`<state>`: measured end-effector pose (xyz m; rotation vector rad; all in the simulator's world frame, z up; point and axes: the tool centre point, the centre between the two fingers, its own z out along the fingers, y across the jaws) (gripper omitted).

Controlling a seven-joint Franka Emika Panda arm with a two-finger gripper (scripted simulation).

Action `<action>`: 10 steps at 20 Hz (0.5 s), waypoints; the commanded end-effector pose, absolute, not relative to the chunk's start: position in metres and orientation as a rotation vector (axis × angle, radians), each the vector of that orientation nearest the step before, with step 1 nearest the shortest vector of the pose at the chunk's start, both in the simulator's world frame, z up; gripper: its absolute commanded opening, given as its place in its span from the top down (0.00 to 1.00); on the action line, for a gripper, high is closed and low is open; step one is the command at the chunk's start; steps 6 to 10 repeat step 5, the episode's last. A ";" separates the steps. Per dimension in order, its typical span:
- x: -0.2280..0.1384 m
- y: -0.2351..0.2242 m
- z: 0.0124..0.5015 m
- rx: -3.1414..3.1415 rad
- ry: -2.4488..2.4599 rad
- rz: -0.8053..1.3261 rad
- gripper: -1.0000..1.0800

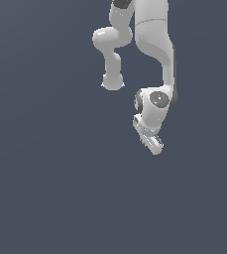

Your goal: Pick up the object and move it to a goal position.

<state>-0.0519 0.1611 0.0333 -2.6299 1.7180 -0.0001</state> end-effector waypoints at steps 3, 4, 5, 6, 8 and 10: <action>-0.050 0.168 0.034 -2.629 1.721 0.000 1.00; -0.050 0.167 0.034 -2.629 1.721 0.000 1.00; -0.050 0.167 0.034 -2.629 1.721 0.000 1.00; -0.050 0.167 0.034 -2.629 1.721 0.000 1.00; -0.050 0.167 0.034 -2.629 1.721 0.000 1.00; -0.050 0.167 0.034 -2.629 1.721 0.000 1.00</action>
